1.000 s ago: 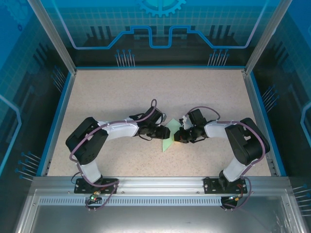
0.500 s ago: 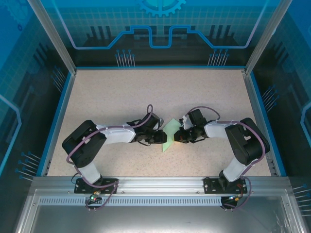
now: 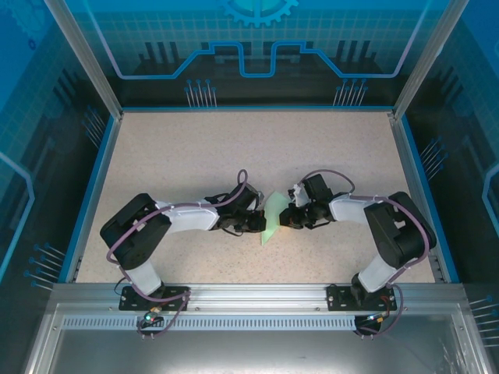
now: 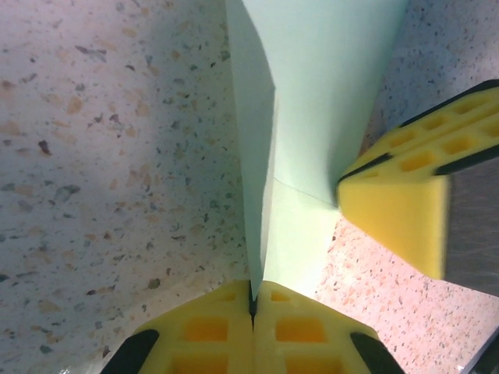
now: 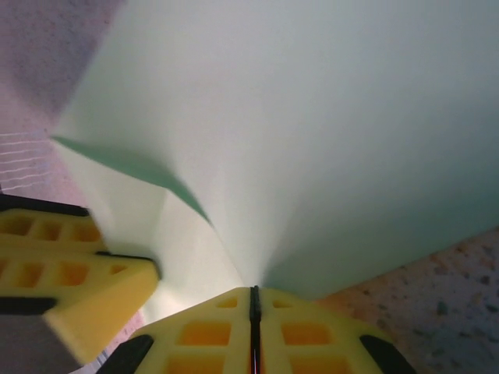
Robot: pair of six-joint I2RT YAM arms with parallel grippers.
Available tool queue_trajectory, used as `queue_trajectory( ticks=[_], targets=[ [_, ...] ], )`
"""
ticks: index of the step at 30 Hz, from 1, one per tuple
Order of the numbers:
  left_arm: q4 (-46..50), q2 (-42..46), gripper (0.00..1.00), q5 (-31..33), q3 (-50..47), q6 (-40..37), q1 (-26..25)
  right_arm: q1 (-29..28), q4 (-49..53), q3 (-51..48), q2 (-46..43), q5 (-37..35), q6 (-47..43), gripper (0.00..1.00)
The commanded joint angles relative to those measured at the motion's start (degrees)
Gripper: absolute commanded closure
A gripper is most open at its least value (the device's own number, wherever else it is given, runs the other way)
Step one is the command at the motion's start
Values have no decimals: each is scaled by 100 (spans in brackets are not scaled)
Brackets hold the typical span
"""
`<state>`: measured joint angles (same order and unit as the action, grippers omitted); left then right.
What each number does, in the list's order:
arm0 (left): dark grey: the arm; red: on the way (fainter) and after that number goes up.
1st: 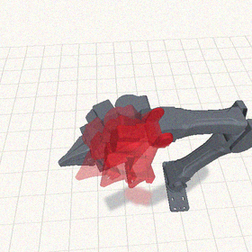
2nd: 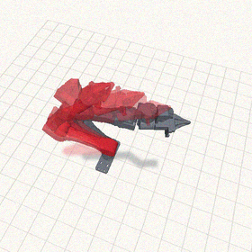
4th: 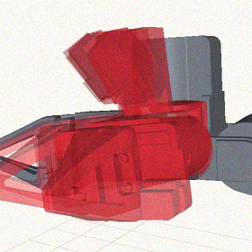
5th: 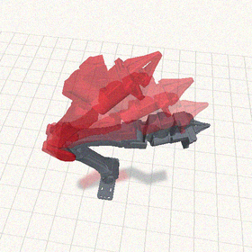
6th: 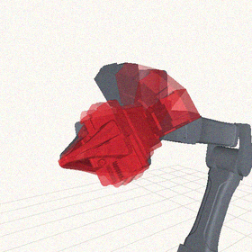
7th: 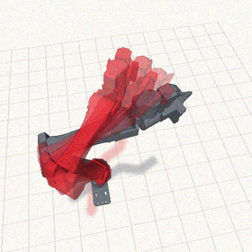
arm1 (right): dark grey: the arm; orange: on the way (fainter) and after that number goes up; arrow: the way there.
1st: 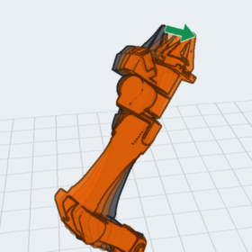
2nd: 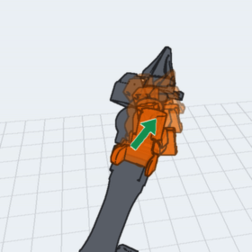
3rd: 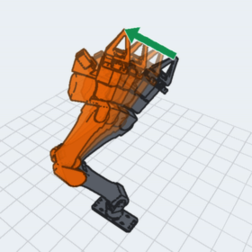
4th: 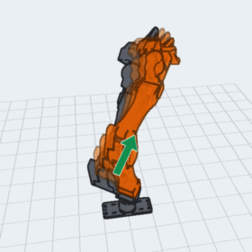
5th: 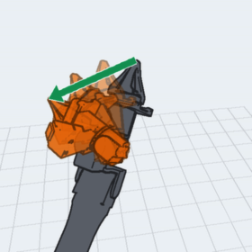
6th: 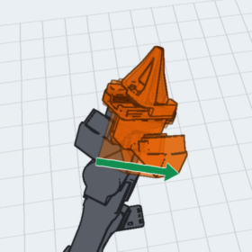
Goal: Fold a paper plane with a square sheet of paper (pick it up from the middle)
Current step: Fold the wing for the fifth time at the center of the table.
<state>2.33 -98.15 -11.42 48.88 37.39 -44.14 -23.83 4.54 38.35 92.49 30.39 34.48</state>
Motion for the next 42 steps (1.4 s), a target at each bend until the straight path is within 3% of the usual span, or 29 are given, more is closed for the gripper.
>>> queue_trajectory(
  ticks=[1, 13, 26, 34, 42],
  targets=[
    [270, 2, 97, 145, 182, -194, -48, 72, 172, -20, -383, 98, 107, 90],
    [432, -73, 97, 252, 358, -397, -86, -238, -576, -122, 32, 393, 586, 91],
    [998, -247, 96, 737, 715, -730, -295, -385, -300, -86, 513, -169, 305, 91],
    [1383, -458, 95, 1081, 1052, -891, -511, -385, -298, -107, 535, -201, 304, 91],
    [1344, -425, 94, 1027, 1100, -964, -617, -368, -522, -208, 619, -106, 399, 91]
  ],
)
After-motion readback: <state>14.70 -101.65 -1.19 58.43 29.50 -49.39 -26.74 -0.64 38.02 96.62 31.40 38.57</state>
